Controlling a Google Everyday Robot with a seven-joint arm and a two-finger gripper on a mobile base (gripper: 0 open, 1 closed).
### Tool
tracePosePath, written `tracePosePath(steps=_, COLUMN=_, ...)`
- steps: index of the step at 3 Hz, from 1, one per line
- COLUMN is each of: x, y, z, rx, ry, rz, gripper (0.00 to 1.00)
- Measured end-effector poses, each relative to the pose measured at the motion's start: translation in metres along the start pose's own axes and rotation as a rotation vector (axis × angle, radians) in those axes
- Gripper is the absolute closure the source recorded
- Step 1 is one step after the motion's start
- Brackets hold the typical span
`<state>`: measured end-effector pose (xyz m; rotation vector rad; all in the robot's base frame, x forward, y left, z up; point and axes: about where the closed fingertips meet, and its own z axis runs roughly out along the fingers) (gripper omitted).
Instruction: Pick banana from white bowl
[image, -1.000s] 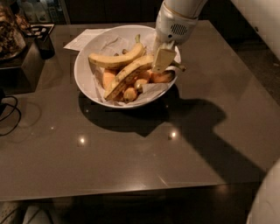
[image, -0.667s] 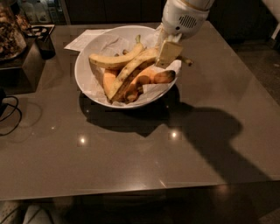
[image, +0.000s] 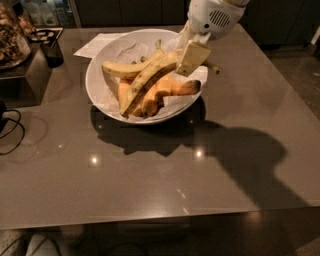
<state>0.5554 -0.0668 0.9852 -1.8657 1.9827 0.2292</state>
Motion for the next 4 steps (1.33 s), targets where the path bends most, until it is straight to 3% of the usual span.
tracePosePath(steps=2, x=-0.011, y=0.017, z=-0.023, rx=0.041, ry=-0.028, rz=0.122, gripper=1.00)
tracePosePath(steps=3, x=-0.015, y=0.052, z=-0.036, rx=0.052, ry=-0.074, rz=0.211, gripper=1.00)
tracePosePath(steps=4, x=-0.015, y=0.053, z=-0.037, rx=0.051, ry=-0.074, rz=0.212, gripper=1.00)
